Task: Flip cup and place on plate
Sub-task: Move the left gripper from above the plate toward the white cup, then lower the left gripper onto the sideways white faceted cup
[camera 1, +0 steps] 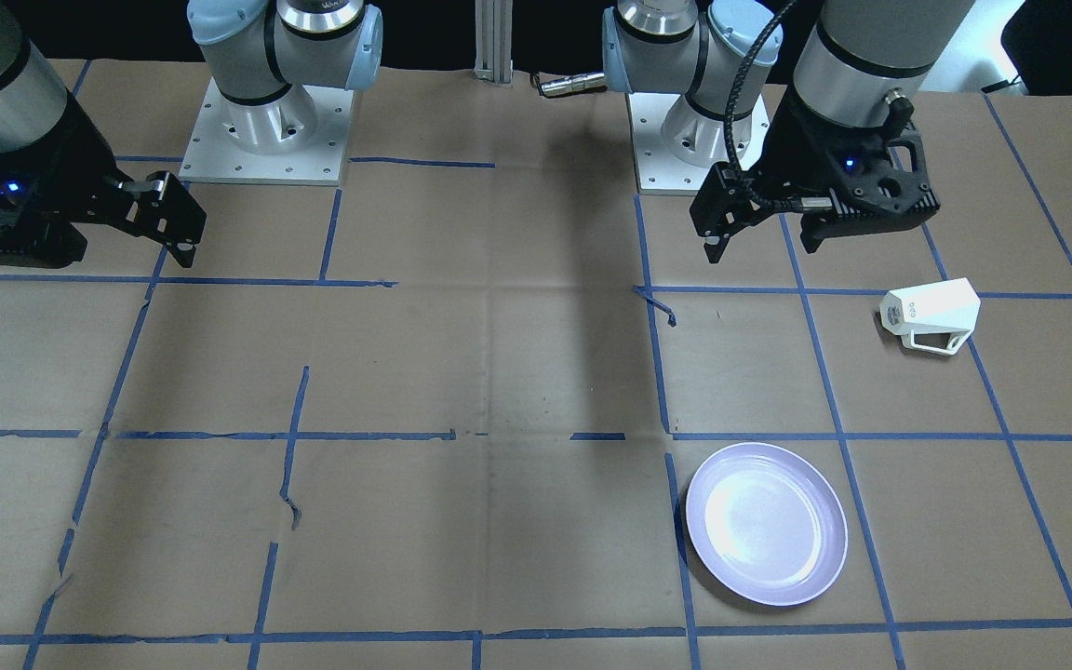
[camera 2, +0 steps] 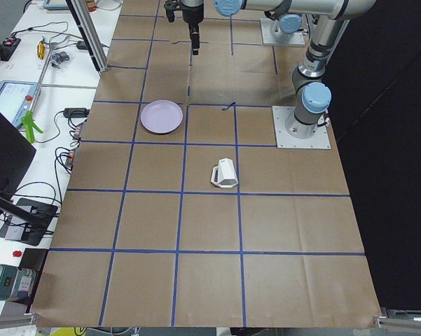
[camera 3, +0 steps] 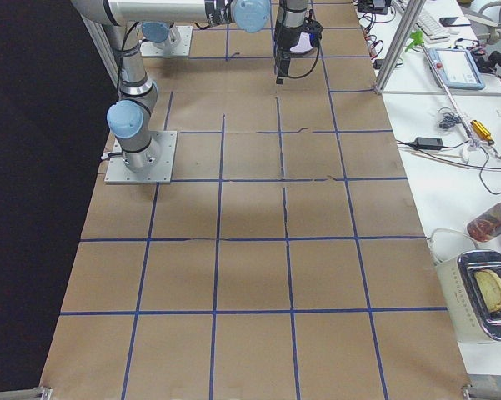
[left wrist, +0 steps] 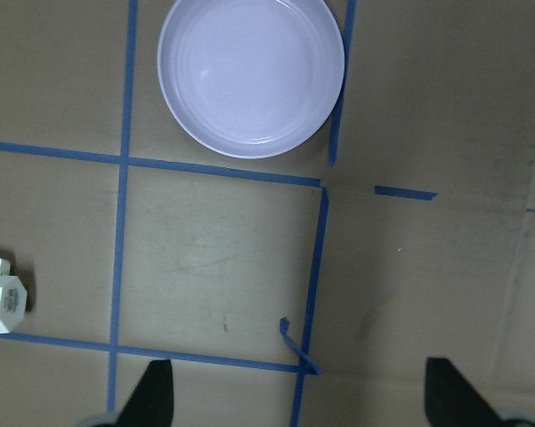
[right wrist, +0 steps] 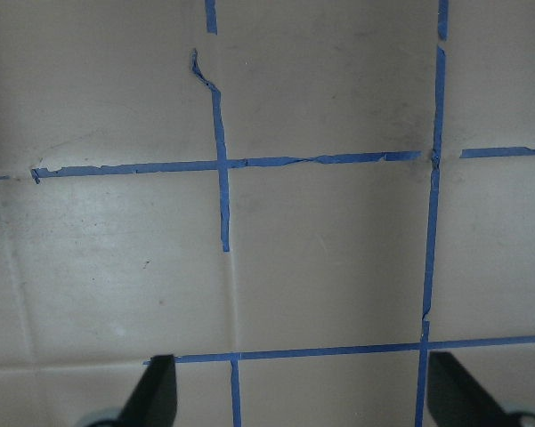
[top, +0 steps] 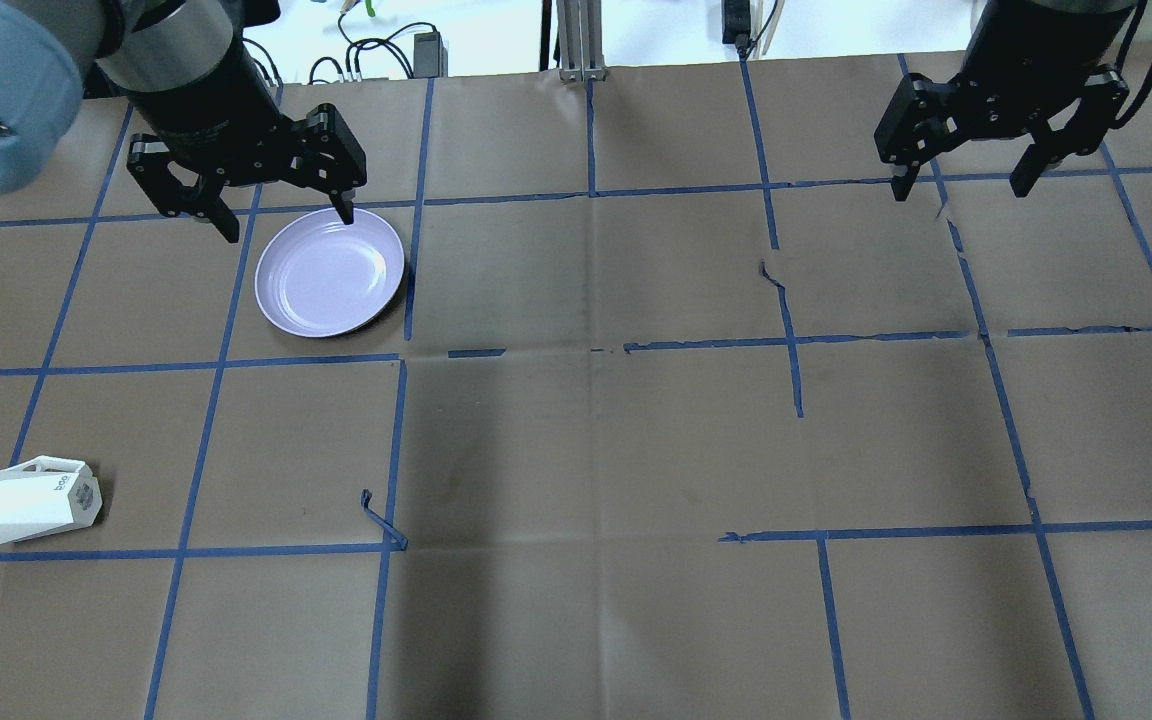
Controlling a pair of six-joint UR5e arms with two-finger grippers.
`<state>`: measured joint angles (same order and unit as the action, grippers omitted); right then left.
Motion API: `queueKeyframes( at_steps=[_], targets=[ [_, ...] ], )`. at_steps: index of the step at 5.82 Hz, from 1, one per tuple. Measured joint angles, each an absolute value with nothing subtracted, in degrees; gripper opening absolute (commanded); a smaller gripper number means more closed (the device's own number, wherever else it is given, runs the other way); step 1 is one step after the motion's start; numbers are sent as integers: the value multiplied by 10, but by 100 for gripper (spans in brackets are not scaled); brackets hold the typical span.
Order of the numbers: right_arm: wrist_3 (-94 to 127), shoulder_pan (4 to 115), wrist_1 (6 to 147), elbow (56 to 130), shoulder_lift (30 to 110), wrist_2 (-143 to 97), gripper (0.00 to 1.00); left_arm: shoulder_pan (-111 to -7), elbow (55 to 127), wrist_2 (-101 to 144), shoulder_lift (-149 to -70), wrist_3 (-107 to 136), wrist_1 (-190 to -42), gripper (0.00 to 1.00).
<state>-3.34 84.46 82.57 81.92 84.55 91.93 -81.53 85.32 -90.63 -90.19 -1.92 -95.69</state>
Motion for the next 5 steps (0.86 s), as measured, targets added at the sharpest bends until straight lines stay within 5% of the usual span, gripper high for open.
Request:
queueKeyframes(
  at_steps=[5],
  targets=[
    [-33, 845, 826, 819, 846, 919, 100, -380, 851, -910, -927, -571, -977, 99]
  ],
)
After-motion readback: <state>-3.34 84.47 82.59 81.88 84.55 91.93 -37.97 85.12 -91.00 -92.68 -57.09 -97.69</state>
